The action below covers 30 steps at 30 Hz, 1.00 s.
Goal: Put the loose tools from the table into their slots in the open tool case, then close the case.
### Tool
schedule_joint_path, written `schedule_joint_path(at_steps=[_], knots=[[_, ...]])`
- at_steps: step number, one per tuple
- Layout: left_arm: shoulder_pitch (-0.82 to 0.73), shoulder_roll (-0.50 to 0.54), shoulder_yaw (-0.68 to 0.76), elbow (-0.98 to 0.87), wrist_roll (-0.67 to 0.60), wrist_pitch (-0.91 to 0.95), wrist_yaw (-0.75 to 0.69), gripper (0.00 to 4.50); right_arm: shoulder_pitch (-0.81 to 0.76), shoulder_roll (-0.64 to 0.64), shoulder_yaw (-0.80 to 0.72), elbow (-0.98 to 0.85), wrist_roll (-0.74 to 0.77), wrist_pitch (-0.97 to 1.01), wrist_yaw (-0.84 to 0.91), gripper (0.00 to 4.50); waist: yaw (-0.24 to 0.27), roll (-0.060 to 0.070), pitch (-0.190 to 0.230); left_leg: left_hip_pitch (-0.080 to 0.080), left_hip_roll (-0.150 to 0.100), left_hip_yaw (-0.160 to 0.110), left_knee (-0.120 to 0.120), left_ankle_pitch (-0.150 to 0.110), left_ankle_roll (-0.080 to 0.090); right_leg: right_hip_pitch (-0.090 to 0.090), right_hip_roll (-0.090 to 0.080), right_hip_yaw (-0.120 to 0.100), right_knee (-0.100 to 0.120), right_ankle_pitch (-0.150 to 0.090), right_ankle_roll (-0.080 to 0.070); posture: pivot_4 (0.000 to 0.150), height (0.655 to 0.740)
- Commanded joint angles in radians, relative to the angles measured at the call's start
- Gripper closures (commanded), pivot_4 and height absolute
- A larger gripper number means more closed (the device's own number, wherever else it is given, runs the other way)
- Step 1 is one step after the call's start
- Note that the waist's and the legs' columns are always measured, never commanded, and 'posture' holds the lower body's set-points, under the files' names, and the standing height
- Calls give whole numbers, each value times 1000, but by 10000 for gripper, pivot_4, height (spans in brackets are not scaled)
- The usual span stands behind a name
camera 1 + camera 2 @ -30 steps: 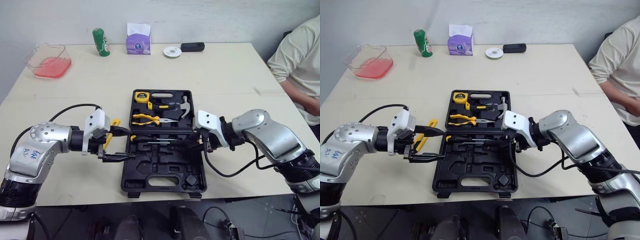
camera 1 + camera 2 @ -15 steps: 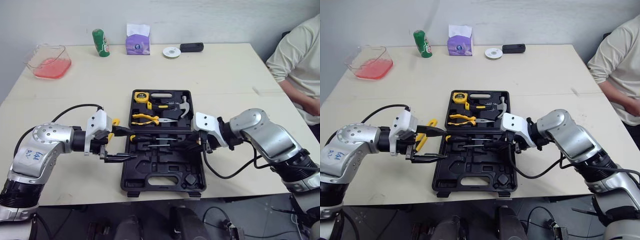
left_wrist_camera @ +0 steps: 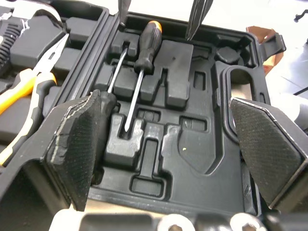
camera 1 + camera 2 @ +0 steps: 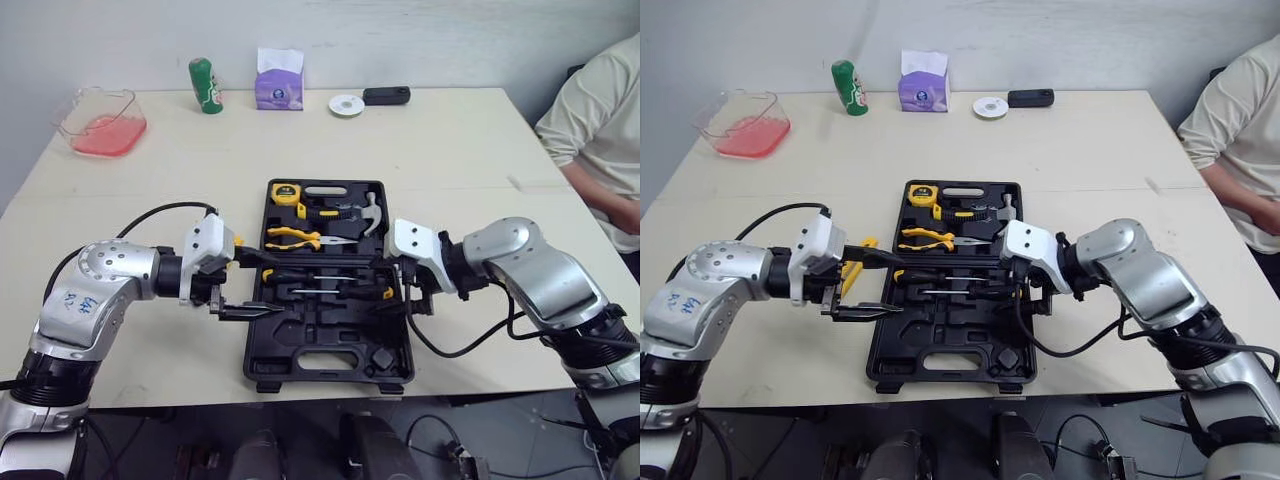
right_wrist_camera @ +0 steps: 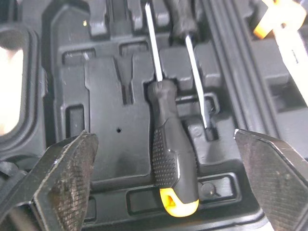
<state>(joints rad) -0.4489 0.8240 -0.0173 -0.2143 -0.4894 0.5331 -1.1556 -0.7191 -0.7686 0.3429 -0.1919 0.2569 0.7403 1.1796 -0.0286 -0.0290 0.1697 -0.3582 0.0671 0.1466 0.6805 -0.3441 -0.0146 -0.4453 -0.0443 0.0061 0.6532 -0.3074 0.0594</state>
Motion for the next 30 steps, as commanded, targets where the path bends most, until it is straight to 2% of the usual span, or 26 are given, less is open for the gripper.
schedule_joint_path(at_steps=[1,4,5,6,7,8,12,14,19,21,24,26,27,30], knots=[[-21,-16,-1,-5,-11,-3,-2,0,65,125,-117,41,76,-121,-64,520,0,0,0,0,0,0,0,0,0,0,0,0,0,0,0,1500,7400],[-23,-20,-5,-2,-7,-4,-6,0,103,192,-157,75,110,-165,-79,520,-2,0,0,0,-1,1,1,-1,-1,0,2,1,1,0,0,1500,7400],[-26,-23,-7,2,-5,-6,-8,0,108,210,-161,89,114,-169,-88,5411,-2,0,0,0,-1,1,1,-1,-2,0,2,0,1,0,0,1500,7400],[-28,-25,-9,6,-3,-6,-9,0,112,222,-158,101,110,-177,-94,7468,-2,0,0,0,0,1,1,-1,-2,0,2,0,1,0,0,1500,7400],[-30,-27,-10,8,-2,-7,-9,0,115,232,-153,111,102,-191,-98,13318,-2,0,0,0,0,1,1,-1,-2,0,2,0,1,0,0,1500,7400],[-33,-29,-12,12,0,-8,-10,0,116,239,-146,121,96,-198,-100,16673,-2,0,0,0,0,1,1,-1,-2,0,2,0,1,0,0,1500,7400],[-45,-35,-19,24,4,-12,-12,0,125,269,-127,162,89,-213,-103,36518,-2,0,0,0,0,0,2,-1,-2,0,2,0,1,0,0,1500,7400],[-51,-38,-22,27,5,-12,-11,0,128,279,-118,191,85,-222,-97,44621,-2,0,0,0,0,0,2,-1,-2,0,2,0,1,0,0,1500,7400],[-42,-37,-16,26,6,-16,-8,0,136,238,-17,243,-9,-202,-82,44621,-2,0,0,0,0,1,2,-1,-2,0,2,0,2,0,0,1500,7400],[-38,-41,-18,26,13,-21,2,0,129,233,45,290,-84,-95,-151,44621,-3,0,0,1,0,1,2,-1,-2,1,2,1,2,0,0,1500,7400],[-39,-52,-24,22,19,-21,14,0,137,226,118,320,-140,-44,-176,44621,-4,-3,-7,5,0,1,2,-1,-2,3,2,1,3,-1,-1,1500,7400],[-35,-54,-24,17,20,-19,15,0,150,225,128,302,-126,-29,-160,44621,-3,-5,-12,10,1,0,1,-1,-2,10,2,0,2,-1,-2,1500,7400],[-32,-54,-23,14,22,-19,14,0,155,230,124,293,-123,-34,-163,44621,-2,-6,-13,18,2,0,0,-2,-2,18,2,0,1,-2,-3,1500,7400],[-18,-50,-14,19,25,-17,21,0,164,268,47,256,-94,-132,-202,44621,-1,-8,-19,27,4,-2,-2,-5,-2,27,2,-3,-2,-3,-4,1500,7400]])
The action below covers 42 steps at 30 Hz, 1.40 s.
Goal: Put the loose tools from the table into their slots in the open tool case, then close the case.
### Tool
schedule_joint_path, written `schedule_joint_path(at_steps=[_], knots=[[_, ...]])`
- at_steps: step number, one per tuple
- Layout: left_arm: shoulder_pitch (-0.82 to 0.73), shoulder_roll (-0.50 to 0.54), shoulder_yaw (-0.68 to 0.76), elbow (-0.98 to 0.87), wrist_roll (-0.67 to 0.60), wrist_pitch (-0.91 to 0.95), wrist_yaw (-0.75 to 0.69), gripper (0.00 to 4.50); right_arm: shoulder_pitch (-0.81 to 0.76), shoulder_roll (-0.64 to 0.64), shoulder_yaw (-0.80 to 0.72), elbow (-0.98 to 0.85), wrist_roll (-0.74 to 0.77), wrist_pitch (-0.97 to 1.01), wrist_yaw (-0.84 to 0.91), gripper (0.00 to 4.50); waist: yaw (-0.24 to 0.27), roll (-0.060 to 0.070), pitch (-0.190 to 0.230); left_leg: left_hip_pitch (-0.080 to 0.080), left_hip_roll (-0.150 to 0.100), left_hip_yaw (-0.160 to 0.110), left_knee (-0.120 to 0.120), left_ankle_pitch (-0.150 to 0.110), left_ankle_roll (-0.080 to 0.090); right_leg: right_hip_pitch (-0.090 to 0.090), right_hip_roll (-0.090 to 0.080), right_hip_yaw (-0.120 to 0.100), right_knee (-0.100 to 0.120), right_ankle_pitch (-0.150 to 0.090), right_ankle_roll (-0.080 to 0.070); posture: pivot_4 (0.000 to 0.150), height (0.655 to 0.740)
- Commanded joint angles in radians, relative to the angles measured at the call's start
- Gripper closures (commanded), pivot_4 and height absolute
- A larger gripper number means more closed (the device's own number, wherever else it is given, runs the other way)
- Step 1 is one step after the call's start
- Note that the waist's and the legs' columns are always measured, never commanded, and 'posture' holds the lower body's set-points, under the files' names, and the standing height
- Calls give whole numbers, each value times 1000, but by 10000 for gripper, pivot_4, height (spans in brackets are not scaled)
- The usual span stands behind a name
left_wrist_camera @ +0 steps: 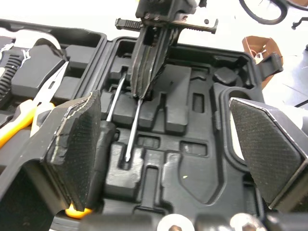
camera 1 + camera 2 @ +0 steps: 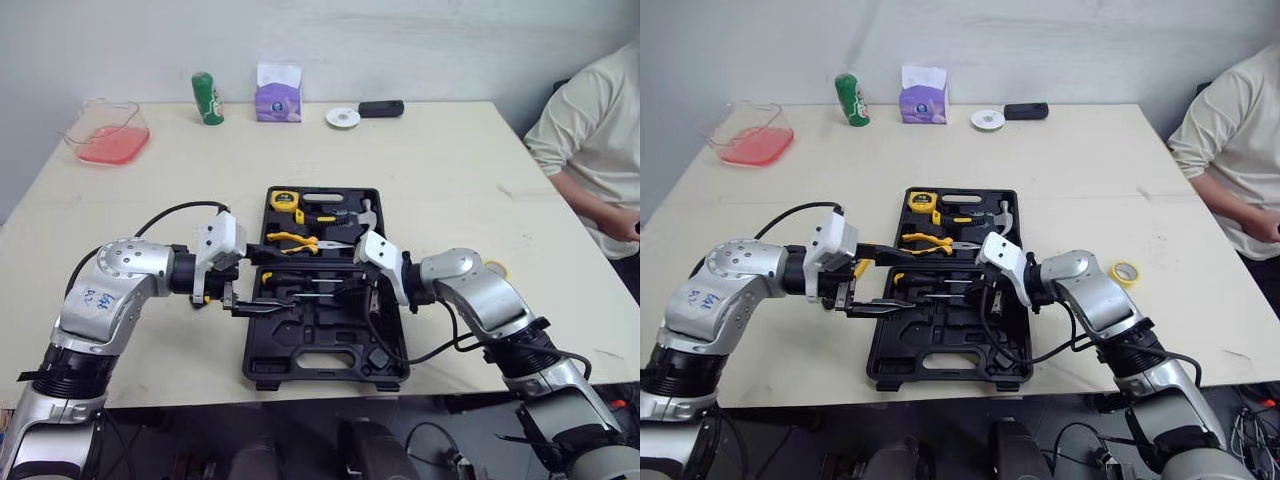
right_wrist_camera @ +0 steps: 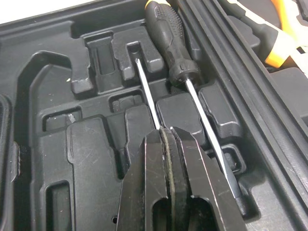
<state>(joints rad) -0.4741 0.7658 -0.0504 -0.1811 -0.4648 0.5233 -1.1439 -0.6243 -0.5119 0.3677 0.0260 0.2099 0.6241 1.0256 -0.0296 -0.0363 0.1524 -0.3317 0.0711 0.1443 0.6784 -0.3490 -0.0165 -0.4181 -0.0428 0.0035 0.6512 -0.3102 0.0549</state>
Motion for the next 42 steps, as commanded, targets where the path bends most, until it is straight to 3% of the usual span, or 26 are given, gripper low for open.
schedule_joint_path(at_steps=[1,7,11,17,21,27,32,36,42], knots=[[16,9,27,-13,-2,-3,15,0,70,22,-13,14,-20,-12,-59,44621,-1,-1,-2,0,0,0,0,-1,0,1,0,0,0,0,0,1500,7400],[153,6,155,-36,-46,35,104,0,129,-23,-247,-251,149,67,-76,44621,-1,6,5,-9,1,2,-1,-1,-2,-10,0,2,3,0,0,1500,7400],[398,-60,409,-109,-121,98,259,0,324,-216,-558,-404,259,181,-60,30928,2,9,7,-24,1,1,1,0,-1,-26,-1,2,5,0,0,1500,7400],[676,-59,799,-59,-190,185,346,0,632,-409,-974,-320,298,190,33,518,-1,4,11,-23,0,1,0,-3,2,-24,-1,2,0,-1,1,1500,7400],[812,-28,952,18,-168,155,325,0,742,-479,-1117,-198,275,135,71,138,-10,3,12,-19,0,2,0,-7,9,-19,-1,2,-2,0,1,1500,7400],[860,-30,1061,210,-118,54,384,0,757,-556,-1181,27,214,11,71,138,-10,3,13,-4,-3,2,-16,-6,11,-6,-3,3,-16,-8,-13,1500,7400],[869,-9,1067,261,-100,27,400,0,720,-581,-1152,101,205,-40,69,138,-8,4,13,-5,-2,3,-16,-10,9,-6,-4,3,-17,-1,0,1500,7400],[852,-36,1017,181,-114,59,446,0,681,-567,-1113,54,224,-30,53,138,-9,4,13,-5,-1,3,-16,-10,7,-7,-4,2,-17,-1,0,1500,7400],[717,-52,944,54,-161,255,641,0,589,-550,-985,-281,392,141,25,138,-9,8,14,-5,-1,2,-16,-8,5,-7,-3,2,-14,1,2,1500,7400]])
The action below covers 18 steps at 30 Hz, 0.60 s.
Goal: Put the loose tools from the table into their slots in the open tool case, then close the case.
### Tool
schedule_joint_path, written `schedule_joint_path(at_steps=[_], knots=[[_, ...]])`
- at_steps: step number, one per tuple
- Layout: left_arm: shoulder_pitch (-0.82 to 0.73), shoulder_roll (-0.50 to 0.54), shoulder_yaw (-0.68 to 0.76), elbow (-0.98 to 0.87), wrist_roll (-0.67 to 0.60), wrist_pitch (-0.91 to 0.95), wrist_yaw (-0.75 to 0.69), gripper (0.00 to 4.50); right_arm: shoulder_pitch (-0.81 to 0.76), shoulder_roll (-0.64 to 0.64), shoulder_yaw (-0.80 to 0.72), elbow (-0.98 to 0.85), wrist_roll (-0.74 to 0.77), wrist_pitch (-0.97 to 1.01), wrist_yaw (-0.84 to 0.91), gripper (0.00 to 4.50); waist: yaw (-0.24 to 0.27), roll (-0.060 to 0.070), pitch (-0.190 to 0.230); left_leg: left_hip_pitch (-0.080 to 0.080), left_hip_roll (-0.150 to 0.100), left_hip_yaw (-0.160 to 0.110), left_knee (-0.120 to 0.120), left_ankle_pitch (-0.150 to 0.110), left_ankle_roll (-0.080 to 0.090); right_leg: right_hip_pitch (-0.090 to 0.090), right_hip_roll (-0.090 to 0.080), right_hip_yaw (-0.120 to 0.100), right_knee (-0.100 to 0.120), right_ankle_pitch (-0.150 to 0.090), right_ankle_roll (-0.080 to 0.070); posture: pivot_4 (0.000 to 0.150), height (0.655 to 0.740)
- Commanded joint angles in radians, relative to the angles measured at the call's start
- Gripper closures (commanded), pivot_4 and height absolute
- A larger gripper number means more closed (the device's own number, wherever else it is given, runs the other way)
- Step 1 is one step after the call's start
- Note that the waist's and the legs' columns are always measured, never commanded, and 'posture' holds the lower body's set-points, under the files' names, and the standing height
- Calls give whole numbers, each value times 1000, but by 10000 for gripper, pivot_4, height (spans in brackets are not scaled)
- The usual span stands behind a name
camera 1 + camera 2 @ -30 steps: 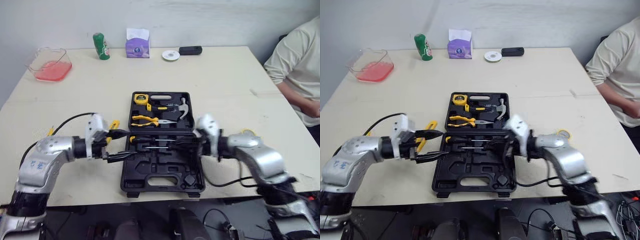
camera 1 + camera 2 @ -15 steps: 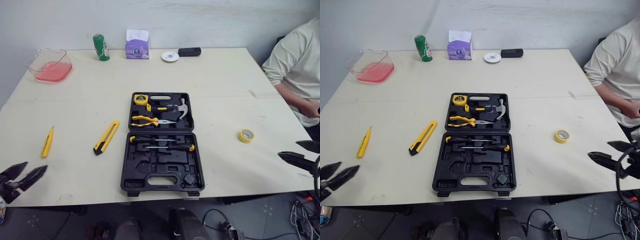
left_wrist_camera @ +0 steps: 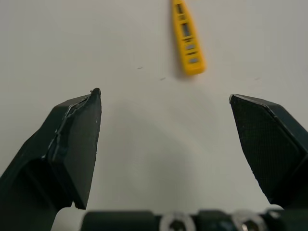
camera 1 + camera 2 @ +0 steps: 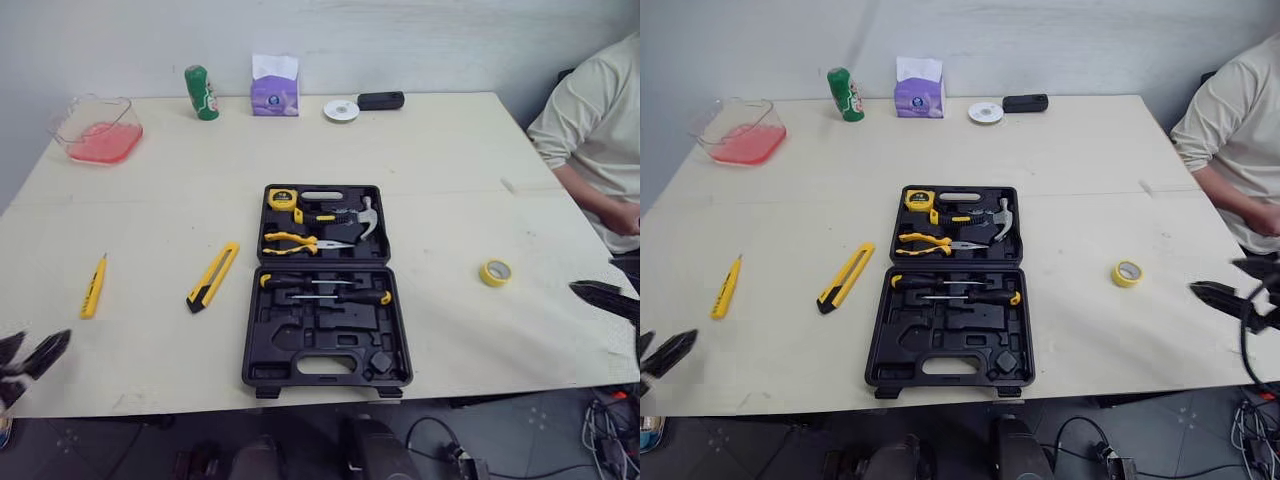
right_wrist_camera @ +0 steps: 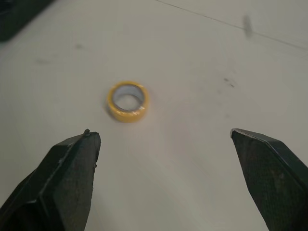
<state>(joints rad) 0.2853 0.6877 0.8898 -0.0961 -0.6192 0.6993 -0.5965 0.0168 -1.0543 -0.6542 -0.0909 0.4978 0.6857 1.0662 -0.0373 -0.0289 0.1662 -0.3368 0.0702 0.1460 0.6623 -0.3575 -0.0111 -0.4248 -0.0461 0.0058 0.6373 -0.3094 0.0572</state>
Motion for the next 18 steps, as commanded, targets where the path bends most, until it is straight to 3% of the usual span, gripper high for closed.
schedule_joint_path(at_steps=[1,8,18], knots=[[-69,33,-4,-29,-9,110,121,0,-89,-6,69,-221,150,115,-27,138,-6,1,1,1,0,0,0,1,0,0,1,0,1,0,0,1500,7400],[-216,93,-118,26,21,243,190,0,-382,40,281,-451,434,259,-94,138,-17,0,2,-1,1,-1,0,5,-7,-3,2,-1,5,-1,-2,1500,7400],[-418,144,-290,246,122,292,241,0,-663,197,591,-441,393,173,-95,138,-15,-1,1,-5,1,0,1,5,-7,-5,1,-2,2,-1,-2,1500,7400]])
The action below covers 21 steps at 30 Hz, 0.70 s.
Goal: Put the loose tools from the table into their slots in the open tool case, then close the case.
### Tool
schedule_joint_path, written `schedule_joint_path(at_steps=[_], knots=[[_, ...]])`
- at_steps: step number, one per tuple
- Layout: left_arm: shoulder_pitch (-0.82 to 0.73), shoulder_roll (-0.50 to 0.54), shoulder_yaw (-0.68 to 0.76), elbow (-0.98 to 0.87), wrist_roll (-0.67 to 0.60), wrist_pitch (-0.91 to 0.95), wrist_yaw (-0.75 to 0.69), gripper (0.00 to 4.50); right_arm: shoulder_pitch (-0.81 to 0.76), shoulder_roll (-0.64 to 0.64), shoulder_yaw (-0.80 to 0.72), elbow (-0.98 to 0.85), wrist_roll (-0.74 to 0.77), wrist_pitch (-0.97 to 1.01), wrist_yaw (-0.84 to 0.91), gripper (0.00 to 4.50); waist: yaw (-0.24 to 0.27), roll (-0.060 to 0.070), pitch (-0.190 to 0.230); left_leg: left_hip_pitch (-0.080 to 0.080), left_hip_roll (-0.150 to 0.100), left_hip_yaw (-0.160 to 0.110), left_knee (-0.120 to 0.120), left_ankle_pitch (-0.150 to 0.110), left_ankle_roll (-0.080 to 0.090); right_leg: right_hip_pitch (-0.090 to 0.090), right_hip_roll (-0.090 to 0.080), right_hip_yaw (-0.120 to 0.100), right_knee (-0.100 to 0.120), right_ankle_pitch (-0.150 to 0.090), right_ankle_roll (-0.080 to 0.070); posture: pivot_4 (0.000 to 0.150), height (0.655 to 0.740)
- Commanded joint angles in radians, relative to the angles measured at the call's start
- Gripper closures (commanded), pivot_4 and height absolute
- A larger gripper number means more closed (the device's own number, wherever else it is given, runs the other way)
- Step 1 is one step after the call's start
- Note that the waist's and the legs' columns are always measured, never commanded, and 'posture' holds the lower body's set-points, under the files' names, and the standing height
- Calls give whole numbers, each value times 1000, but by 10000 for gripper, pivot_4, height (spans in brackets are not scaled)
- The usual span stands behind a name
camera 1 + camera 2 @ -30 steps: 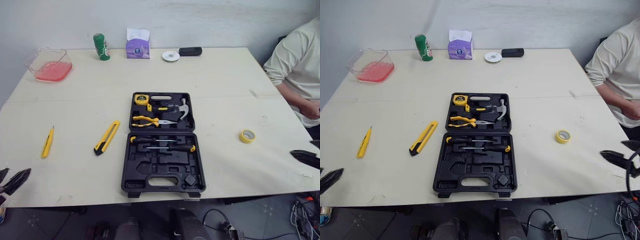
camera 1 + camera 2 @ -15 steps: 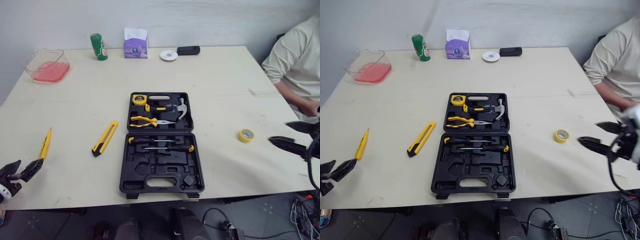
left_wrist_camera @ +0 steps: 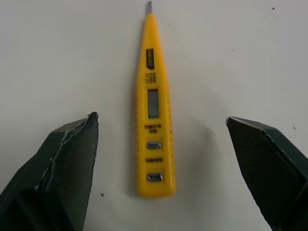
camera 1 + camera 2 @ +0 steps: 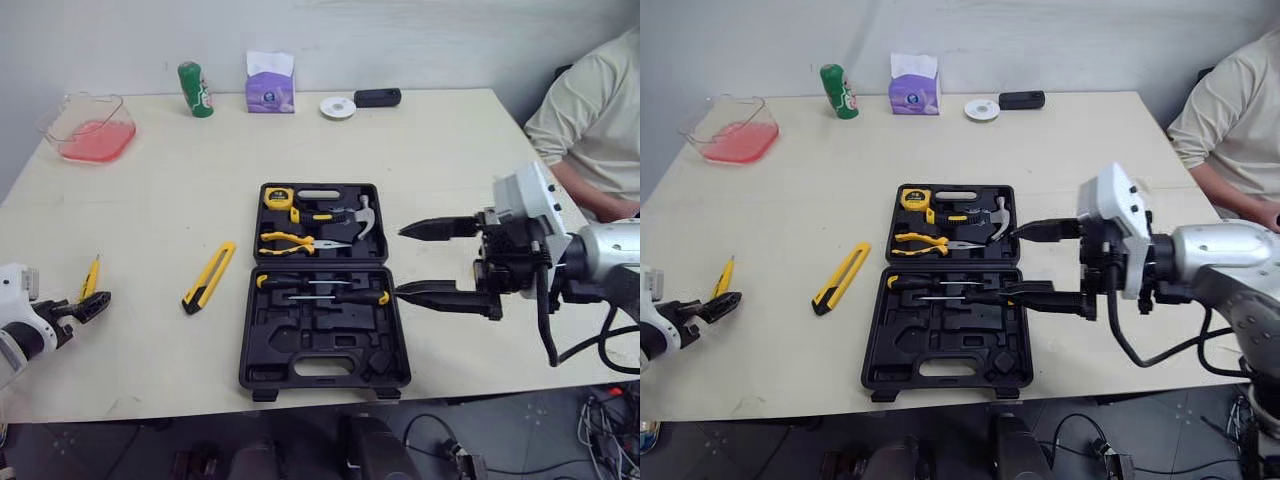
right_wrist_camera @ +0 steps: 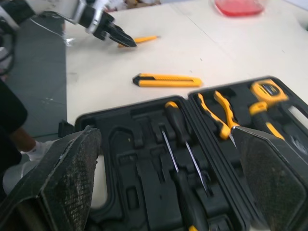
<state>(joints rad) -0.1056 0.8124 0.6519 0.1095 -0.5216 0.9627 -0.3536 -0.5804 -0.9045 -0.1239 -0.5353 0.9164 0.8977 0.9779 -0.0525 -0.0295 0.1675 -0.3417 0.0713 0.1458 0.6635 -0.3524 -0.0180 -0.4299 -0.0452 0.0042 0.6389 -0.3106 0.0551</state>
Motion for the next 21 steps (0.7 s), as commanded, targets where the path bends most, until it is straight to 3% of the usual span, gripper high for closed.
schedule_joint_path(at_steps=[1,4,7,14,18,21], knots=[[-37,20,-73,49,29,40,-8,0,-84,66,85,10,-39,-46,-8,138,0,0,0,0,0,0,0,1,0,0,0,0,1,0,0,1500,7400],[-55,18,-123,89,58,30,-21,0,-125,109,138,31,-76,-70,-3,138,4,2,0,2,0,0,0,2,-1,0,-1,0,4,0,0,1500,7400],[-74,6,-136,112,66,27,-29,8508,-141,129,151,44,-90,-79,-4,0,9,2,0,2,-2,-1,0,3,-1,0,-2,-1,6,0,0,1500,7400],[-76,0,-205,131,125,-31,-50,39159,-144,150,166,60,-134,-105,-1,0,26,5,-1,3,-4,-1,0,4,1,0,-5,-1,6,0,0,1500,7400],[-90,30,-192,93,133,-61,-68,39953,-133,144,161,52,-139,-109,2,0,26,6,-1,3,-6,-1,0,5,3,1,-8,-2,7,0,0,1500,7400],[-76,124,-249,-96,144,-173,-200,39954,-97,116,122,30,-125,-89,-11,0,26,2,0,2,-7,-3,0,5,3,1,-9,-3,6,0,1,1500,7400]])
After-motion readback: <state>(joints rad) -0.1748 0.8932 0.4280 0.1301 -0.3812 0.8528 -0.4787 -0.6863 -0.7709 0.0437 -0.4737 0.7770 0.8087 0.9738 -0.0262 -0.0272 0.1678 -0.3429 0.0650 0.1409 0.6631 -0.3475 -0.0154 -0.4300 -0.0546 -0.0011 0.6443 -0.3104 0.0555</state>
